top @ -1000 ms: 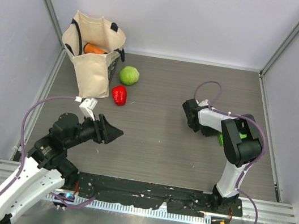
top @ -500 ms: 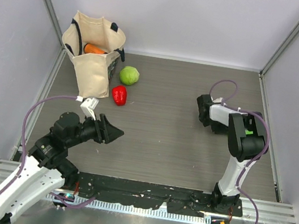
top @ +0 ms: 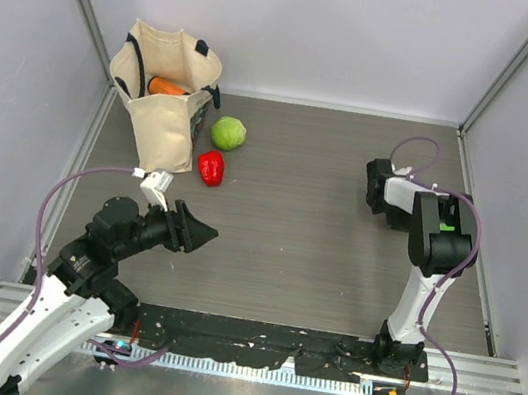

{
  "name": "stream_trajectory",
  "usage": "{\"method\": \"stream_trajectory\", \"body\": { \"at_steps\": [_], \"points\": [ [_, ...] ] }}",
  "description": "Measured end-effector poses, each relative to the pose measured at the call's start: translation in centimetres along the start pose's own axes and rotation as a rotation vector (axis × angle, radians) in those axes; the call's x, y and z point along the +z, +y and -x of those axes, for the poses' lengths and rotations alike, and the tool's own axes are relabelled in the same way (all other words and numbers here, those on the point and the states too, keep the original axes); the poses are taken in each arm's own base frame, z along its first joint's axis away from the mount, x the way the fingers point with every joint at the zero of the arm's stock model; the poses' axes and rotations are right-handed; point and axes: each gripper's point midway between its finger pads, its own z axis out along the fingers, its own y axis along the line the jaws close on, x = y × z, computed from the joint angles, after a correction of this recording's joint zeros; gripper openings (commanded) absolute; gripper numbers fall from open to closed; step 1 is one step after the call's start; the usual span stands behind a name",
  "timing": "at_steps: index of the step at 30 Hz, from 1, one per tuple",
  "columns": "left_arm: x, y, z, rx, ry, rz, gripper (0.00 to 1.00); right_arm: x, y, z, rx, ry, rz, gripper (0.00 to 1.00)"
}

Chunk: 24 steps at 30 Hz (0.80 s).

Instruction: Fold the paper box

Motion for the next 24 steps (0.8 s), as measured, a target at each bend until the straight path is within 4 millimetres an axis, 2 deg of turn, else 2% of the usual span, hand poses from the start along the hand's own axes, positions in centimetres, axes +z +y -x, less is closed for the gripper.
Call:
{"method": "stream_trajectory", "body": {
  "at_steps": [6, 9, 10, 12, 14, 16, 19, 21, 24],
  "points": [
    [0.0, 0.1, 0.0, 0.006, -0.002, 0.005, 0.61, 0.1, -0.3, 0.5, 0.014, -0.005, -0.002, 0.52],
    [0.0, 0.3, 0.1, 0.008, -0.005, 0.015, 0.64, -1.3, -0.9, 1.6, 0.025, -0.03, -0.024, 0.59],
    [0.0, 0.4, 0.1, 0.009, -0.003, 0.023, 0.73, -2.1, -1.2, 2.1, 0.03, -0.047, -0.029, 0.62],
    [0.0, 0.6, 0.5, 0.022, -0.009, 0.041, 0.89, -4.9, -1.8, 3.5, 0.065, -0.11, -0.013, 0.63],
    [-0.1, 0.7, 1.0, 0.038, -0.019, 0.06, 0.92, -8.3, -2.1, 4.4, 0.106, -0.187, 0.045, 0.64],
    [-0.2, 0.6, 1.7, 0.05, -0.033, 0.072, 0.99, -12.8, -2.1, 5.2, 0.173, -0.285, 0.165, 0.64],
    [-0.1, 0.5, 2.5, 0.063, -0.046, 0.092, 0.99, -20.0, -2.2, 5.7, 0.268, -0.445, 0.373, 0.67],
    [0.1, 0.6, 2.9, 0.066, -0.048, 0.106, 1.0, -24.2, -2.3, 4.9, 0.308, -0.537, 0.504, 0.68],
    [0.3, 0.4, 3.8, 0.08, -0.055, 0.124, 1.0, -28.1, -3.0, 3.6, 0.341, -0.618, 0.654, 0.69]
  ]
}}
